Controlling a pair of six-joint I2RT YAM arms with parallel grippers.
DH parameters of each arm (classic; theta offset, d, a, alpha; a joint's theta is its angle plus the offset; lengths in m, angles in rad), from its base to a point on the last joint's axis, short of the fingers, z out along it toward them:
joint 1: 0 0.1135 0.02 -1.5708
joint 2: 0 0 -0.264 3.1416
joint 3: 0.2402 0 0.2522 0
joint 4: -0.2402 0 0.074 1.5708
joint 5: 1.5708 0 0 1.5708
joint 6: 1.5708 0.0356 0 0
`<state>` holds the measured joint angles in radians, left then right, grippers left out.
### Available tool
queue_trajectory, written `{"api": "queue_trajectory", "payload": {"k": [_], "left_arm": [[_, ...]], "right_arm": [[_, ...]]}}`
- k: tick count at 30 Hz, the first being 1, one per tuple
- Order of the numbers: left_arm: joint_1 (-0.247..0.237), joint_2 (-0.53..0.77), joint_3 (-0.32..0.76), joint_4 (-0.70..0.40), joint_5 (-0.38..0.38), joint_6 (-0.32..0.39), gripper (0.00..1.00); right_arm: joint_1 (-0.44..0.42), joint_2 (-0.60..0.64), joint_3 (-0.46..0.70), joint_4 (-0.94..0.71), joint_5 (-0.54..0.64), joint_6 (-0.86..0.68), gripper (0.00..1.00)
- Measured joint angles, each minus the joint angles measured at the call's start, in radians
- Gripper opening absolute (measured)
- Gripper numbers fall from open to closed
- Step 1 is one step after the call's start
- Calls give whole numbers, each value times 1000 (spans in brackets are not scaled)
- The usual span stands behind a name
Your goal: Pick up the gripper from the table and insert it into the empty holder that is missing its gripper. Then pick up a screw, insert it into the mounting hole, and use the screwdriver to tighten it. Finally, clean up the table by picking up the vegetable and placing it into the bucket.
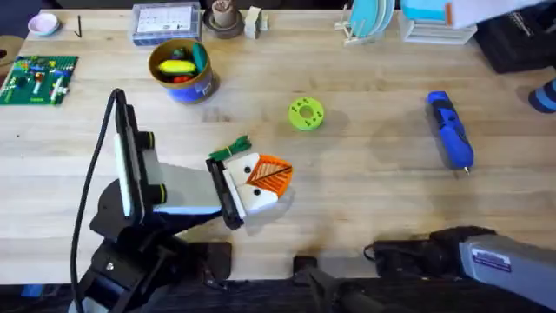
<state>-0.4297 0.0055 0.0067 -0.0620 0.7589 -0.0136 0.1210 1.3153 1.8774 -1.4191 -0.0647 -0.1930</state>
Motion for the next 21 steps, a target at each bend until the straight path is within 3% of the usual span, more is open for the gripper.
{"api": "queue_trajectory", "payload": {"k": [6,7,8,10,14,21], "left_arm": [[0,0,0,0,0,10,4],[0,0,0,0,0,10,4],[0,0,0,0,0,13,4],[0,0,0,0,0,13,4],[0,0,0,0,0,13,4],[0,0,0,0,0,14,4]], "right_arm": [[-202,-59,-194,60,0,2,952],[-234,-62,-243,80,0,-1,952],[-321,-59,-382,169,1,-16,953],[-367,-41,-459,245,1,-20,952],[-423,24,-541,358,5,-25,952],[-441,116,-550,395,13,-89,952]]}}
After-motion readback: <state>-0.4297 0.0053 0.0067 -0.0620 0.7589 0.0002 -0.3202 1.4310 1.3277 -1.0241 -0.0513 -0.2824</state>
